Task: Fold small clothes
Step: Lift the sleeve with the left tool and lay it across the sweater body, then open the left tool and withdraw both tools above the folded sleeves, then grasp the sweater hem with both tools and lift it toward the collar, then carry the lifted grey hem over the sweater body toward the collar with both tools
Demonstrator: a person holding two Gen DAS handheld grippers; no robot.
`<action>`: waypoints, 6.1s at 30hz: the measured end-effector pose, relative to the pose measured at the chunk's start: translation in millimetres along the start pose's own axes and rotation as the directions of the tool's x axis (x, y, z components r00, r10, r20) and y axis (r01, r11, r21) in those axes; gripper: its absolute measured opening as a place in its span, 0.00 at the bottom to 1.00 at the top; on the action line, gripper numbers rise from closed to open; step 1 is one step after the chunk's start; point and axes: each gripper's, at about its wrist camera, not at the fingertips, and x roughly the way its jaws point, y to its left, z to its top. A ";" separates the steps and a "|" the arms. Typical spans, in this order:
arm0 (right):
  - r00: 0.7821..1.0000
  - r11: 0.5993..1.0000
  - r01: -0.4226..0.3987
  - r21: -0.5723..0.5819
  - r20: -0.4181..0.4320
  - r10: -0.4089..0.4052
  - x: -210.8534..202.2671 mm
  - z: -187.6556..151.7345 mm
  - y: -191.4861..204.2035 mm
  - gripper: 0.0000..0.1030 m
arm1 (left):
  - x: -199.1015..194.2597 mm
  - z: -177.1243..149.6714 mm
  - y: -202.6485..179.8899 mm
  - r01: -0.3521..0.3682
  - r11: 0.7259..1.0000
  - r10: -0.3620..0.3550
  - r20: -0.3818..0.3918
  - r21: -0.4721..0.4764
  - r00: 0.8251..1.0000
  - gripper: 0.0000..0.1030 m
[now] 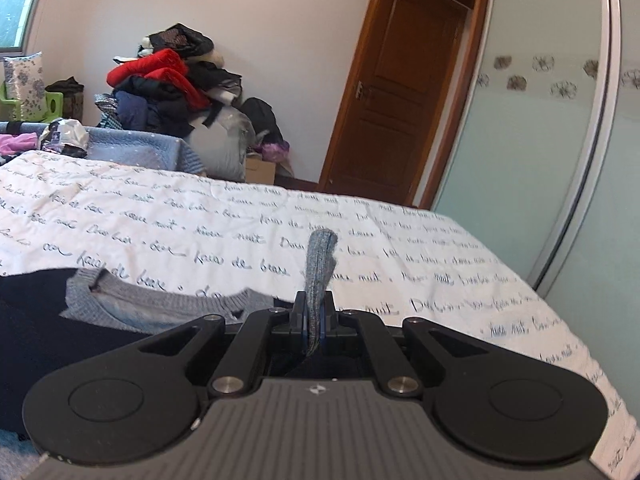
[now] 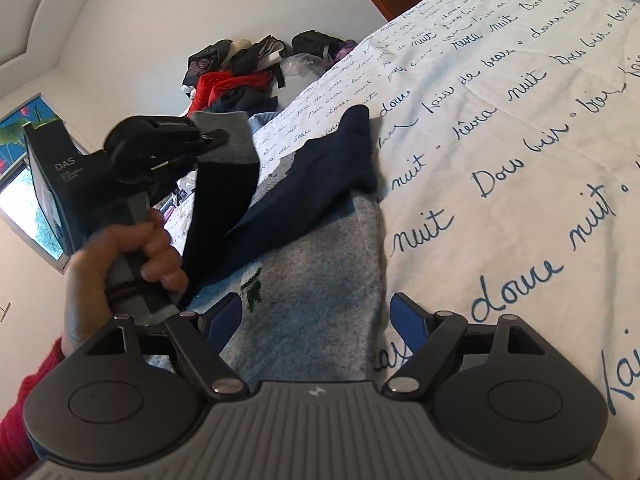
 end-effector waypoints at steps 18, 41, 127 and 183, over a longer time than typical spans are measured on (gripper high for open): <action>1.000 1.000 0.018 0.013 0.007 -0.018 -7.8 -5.5 -7.9 0.79 | 14.1 -39.2 -30.8 0.039 0.998 -0.033 -0.135 0.043 0.990 0.12; 0.999 0.999 0.052 -0.002 0.015 -0.052 -19.5 -13.8 1.1 0.79 | -34.6 -43.0 -37.9 -0.058 0.968 0.062 -0.008 0.245 0.998 0.76; 0.959 0.966 -0.200 -0.162 -0.234 0.160 -149.0 -132.8 0.9 0.95 | -380.6 -178.8 257.5 0.114 0.966 -0.168 -0.228 -0.230 0.959 0.92; 0.917 0.923 -0.378 -0.077 -0.167 0.362 -136.9 -104.3 18.3 0.05 | -385.6 -162.7 268.4 0.375 0.856 -0.415 -0.039 -0.357 0.909 0.12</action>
